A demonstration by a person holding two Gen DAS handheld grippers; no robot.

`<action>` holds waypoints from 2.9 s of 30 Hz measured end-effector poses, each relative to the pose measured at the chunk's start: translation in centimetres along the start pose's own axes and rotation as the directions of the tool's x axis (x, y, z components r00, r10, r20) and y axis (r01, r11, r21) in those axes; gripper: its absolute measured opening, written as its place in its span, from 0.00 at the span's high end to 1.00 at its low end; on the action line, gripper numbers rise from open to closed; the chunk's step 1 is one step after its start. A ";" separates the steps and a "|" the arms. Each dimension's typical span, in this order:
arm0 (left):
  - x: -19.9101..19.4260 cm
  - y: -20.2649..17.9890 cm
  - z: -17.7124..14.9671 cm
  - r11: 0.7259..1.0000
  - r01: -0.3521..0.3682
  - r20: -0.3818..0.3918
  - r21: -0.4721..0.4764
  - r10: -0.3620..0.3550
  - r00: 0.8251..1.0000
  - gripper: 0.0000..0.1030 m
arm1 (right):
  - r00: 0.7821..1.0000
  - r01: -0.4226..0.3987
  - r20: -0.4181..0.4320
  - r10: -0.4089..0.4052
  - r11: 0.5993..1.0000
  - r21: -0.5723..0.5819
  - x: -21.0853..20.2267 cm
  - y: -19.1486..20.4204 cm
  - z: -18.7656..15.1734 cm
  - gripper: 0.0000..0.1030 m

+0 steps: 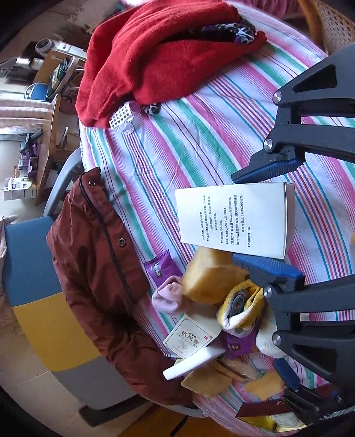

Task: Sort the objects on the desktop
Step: 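Grasp the grey sock with the left tool, then carry the grey sock to the gold tray and release it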

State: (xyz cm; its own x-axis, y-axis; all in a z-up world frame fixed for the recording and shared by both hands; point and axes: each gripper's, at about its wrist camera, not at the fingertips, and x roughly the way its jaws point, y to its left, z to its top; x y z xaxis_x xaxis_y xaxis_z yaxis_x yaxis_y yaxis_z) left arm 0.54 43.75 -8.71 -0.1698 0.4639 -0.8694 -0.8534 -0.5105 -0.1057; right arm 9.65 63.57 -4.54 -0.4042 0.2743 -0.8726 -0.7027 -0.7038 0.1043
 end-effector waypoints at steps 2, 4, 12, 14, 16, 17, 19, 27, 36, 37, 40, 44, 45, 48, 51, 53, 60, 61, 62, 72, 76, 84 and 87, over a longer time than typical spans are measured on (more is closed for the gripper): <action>0.4 -0.1 0.3 1.000 -0.014 0.001 0.010 0.014 1.000 0.30 | 1.000 0.001 0.002 -0.001 1.000 -0.006 0.0 0.1 0.1 0.49; 0.6 -0.1 0.6 1.000 -0.019 0.001 0.016 0.019 1.000 0.28 | 1.000 0.002 0.001 -0.002 1.000 -0.007 0.0 0.1 0.1 0.49; 0.8 -0.7 0.5 0.996 -0.040 0.001 0.079 0.040 0.999 0.27 | 1.000 0.014 0.004 -0.014 1.000 0.001 -0.1 0.1 0.0 0.49; 0.8 -0.4 0.3 0.997 -0.025 -0.006 0.068 0.025 1.000 0.27 | 1.000 0.014 0.003 -0.014 1.000 0.000 -0.1 0.1 -0.1 0.49; 0.9 -0.5 0.2 0.996 -0.025 -0.008 0.082 0.025 1.000 0.26 | 1.000 0.011 0.003 -0.011 1.000 -0.004 -0.1 0.2 -0.1 0.49; 0.9 -0.6 0.2 0.995 -0.029 -0.007 0.091 0.029 1.000 0.26 | 1.000 0.013 0.001 -0.013 1.000 -0.005 0.0 0.2 -0.1 0.49; 1.0 -1.0 0.2 0.992 -0.041 -0.002 0.118 0.042 0.999 0.26 | 1.000 0.014 -0.006 -0.014 1.000 -0.004 0.1 0.1 -0.1 0.49; 0.0 -0.5 -1.5 0.987 -0.047 0.035 0.155 0.042 0.999 0.35 | 1.000 0.024 0.007 -0.024 1.000 0.008 -0.1 -0.1 -0.1 0.49; -6.1 3.0 -4.1 0.998 0.050 0.108 -0.039 -0.046 0.993 0.35 | 0.989 -0.051 0.140 0.050 0.999 0.008 -2.6 0.1 0.3 0.49; -7.0 3.5 -4.6 0.997 0.051 0.123 -0.055 -0.044 0.991 0.35 | 0.984 -0.068 0.164 0.068 0.998 -0.005 -3.1 0.4 0.3 0.49; -9.3 4.7 -5.8 0.994 0.040 0.156 -0.105 -0.023 0.988 0.35 | 0.968 -0.114 0.221 0.123 0.992 -0.054 -4.4 1.4 0.1 0.49; -12.6 7.5 -8.0 0.985 0.001 0.193 -0.173 0.033 0.981 0.35 | 0.949 -0.152 0.254 0.185 0.978 -0.145 -5.5 3.4 -0.4 0.49; -13.6 8.4 -8.7 0.981 -0.005 0.203 -0.195 0.045 0.978 0.35 | 0.947 -0.162 0.252 0.199 0.973 -0.163 -5.6 3.8 -0.6 0.49; -15.5 11.3 -10.7 0.965 -0.037 0.205 -0.259 0.093 0.974 0.35 | 0.944 -0.186 0.232 0.236 0.958 -0.218 -5.8 5.2 -1.3 0.49; -17.5 14.7 -13.2 0.936 -0.076 0.202 -0.345 0.153 0.967 0.35 | 0.945 -0.202 0.197 0.260 0.941 -0.272 -6.1 7.1 -2.1 0.49; -18.6 16.6 -14.8 0.913 -0.092 0.205 -0.396 0.186 0.961 0.35 | 0.942 -0.230 0.170 0.290 0.925 -0.301 -6.6 8.7 -2.8 0.49; -22.2 23.3 -19.8 0.820 -0.161 0.203 -0.550 0.318 0.926 0.34 | 0.911 -0.327 0.087 0.402 0.836 -0.441 -9.6 17.2 -5.7 0.49; -22.5 24.3 -20.3 0.802 -0.169 0.197 -0.573 0.335 0.922 0.35 | 0.904 -0.345 0.071 0.421 0.818 -0.460 -10.0 18.5 -6.2 0.49; -22.7 25.0 -20.7 0.788 -0.176 0.191 -0.590 0.348 0.918 0.34 | 0.899 -0.360 0.052 0.435 0.802 -0.477 -10.2 20.0 -6.7 0.49; -23.8 32.1 -21.8 0.692 -0.270 0.144 -0.669 0.477 0.867 0.32 | 0.857 -0.467 -0.133 0.497 0.643 -0.607 -9.8 35.4 -11.7 0.49; -23.7 35.0 -22.1 0.636 -0.258 0.110 -0.728 0.479 0.871 0.31 | 0.843 -0.474 -0.100 0.528 0.644 -0.601 -9.5 40.0 -11.5 0.42; -23.6 34.2 -24.9 0.617 -0.199 0.130 -0.761 0.445 0.886 0.22 | 0.857 -0.471 -0.123 0.501 0.664 -0.581 -8.0 39.2 -13.1 0.29; -23.3 32.4 -25.5 0.628 -0.168 0.150 -0.760 0.421 0.895 0.22 | 0.862 -0.477 -0.146 0.485 0.680 -0.557 -7.2 37.5 -14.1 0.27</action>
State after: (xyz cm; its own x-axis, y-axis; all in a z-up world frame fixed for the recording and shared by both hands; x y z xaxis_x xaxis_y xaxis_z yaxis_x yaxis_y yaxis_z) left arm -10.57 -2.07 -4.18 -0.5848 0.3087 -0.7502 -0.1326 -0.9487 -0.2870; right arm -5.51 25.97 -1.04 -0.6038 -0.2005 -0.7715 0.0406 -0.9743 0.2214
